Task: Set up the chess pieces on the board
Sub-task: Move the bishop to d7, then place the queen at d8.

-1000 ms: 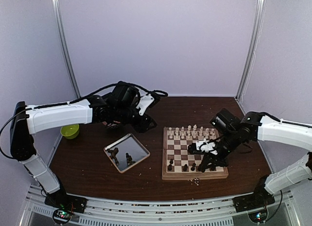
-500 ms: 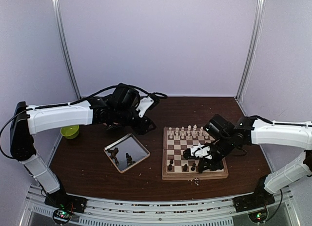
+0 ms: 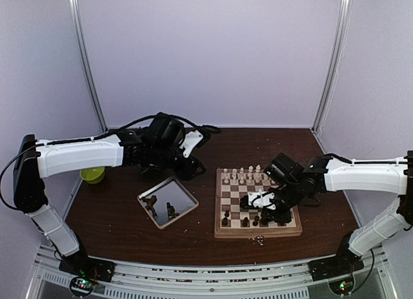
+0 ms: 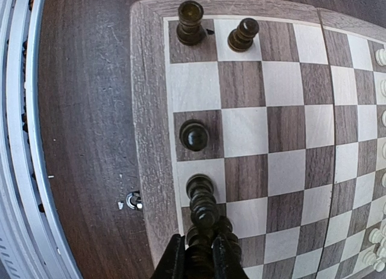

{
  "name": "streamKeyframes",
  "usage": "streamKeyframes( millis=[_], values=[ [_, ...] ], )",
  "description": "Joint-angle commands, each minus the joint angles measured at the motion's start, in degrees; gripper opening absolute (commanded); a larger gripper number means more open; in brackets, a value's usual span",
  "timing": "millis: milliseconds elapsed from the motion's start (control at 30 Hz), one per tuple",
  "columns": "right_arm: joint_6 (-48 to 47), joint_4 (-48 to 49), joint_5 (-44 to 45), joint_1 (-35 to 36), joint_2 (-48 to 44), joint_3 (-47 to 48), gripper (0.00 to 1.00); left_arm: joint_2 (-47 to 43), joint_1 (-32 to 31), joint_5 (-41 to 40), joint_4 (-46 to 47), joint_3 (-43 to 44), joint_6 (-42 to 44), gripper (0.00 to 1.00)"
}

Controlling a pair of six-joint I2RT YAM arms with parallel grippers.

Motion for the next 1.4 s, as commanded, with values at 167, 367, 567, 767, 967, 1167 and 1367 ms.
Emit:
streamKeyframes(
  millis=[167,367,567,767,967,1167,1367],
  values=[
    [0.32,1.88,3.3,0.43,0.93,-1.11,0.09,0.63,0.41,0.55,2.93,0.26,-0.05,0.47],
    [-0.6,0.7,0.99,0.47,0.87,-1.15,0.15,0.86,0.41,0.63,2.83,0.51,0.16,0.47],
    [-1.18,0.08,0.01,0.43,1.04,-1.17,0.22,0.95,0.41,0.58,2.91,0.08,0.23,0.47],
    [-0.59,0.77,1.34,0.47,0.99,-1.26,0.34,0.95,0.41,0.66,3.0,-0.1,0.22,0.47],
    [0.16,-0.46,0.43,0.43,-1.35,-0.32,0.39,0.82,0.41,0.92,2.92,-0.43,0.15,0.47],
    [0.12,-5.24,-0.81,-0.36,-5.4,2.71,0.44,0.51,0.41,0.94,2.91,-0.63,0.32,0.47],
    [1.77,-6.04,-3.21,-4.96,-5.66,5.28,0.43,0.52,0.41,1.3,3.55,-1.06,0.39,0.47]
  ],
)
